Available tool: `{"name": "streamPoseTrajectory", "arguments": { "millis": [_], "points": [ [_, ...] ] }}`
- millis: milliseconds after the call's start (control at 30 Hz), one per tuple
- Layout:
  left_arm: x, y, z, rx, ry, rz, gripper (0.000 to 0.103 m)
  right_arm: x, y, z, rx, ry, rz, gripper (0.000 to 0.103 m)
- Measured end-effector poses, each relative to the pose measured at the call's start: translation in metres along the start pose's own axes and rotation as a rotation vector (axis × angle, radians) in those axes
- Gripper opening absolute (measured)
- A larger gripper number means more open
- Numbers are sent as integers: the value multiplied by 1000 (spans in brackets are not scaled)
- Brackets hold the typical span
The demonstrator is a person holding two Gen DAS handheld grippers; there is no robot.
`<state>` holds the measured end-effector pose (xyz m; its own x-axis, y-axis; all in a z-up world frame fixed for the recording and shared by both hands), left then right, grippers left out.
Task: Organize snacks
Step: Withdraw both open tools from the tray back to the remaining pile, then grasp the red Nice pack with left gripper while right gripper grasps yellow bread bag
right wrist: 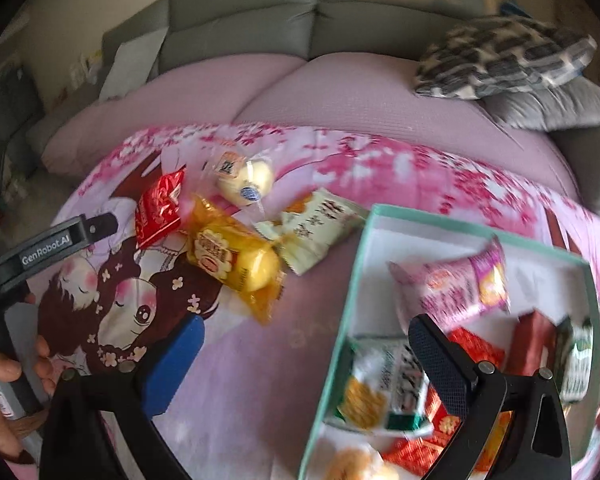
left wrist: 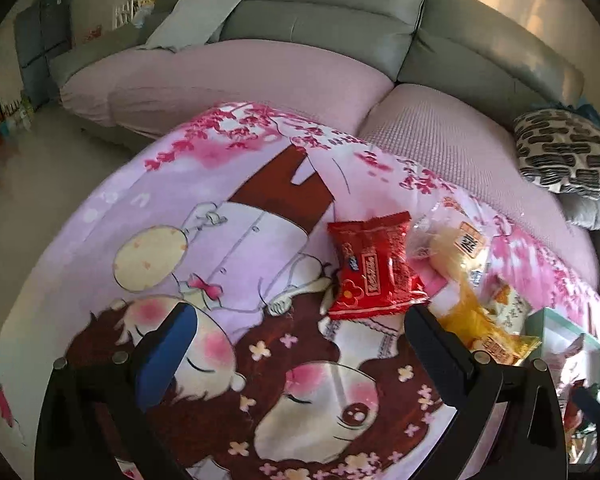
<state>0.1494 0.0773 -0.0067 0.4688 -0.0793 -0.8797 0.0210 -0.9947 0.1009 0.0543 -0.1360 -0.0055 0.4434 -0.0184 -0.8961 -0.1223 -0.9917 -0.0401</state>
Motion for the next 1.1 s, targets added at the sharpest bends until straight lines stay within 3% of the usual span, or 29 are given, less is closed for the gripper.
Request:
{"name": "streamPoseTrajectory", "arguments": {
  "millis": [167, 433, 767, 833, 933, 1000, 1100],
  "points": [
    [5, -1, -9, 41, -33, -15, 103, 17, -27, -19, -141, -46, 80, 103],
    [15, -9, -20, 5, -71, 21, 103, 43, -56, -35, -296, -93, 167, 103],
    [31, -1, -33, -11, -91, 117, 103, 71, -84, -46, -442, -109, 228, 101],
    [34, 4, -36, -3, -91, 145, 102, 75, -86, -48, -453, -105, 236, 92],
    [40, 11, -38, 1, -93, 173, 101, 79, -84, -52, -438, -105, 225, 88],
    [45, 14, -39, -5, -101, 209, 95, 80, -80, -55, -412, -111, 205, 83],
    [55, 21, -38, -3, -126, 217, 75, 82, -77, -57, -393, -115, 180, 68]
  ]
}}
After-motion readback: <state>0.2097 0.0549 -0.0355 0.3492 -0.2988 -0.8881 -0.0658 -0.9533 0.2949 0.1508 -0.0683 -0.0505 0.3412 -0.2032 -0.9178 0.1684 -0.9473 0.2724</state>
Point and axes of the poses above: each gripper's, at about its wrist camera, not at the fingertips, and x roughly the way its jaws point, y to its right, z to its underside, the point moved 1 cm from there along x, roughly the way its jaws point, and after that the axes turned 8 degrees about -y, right-handed, at the moved point
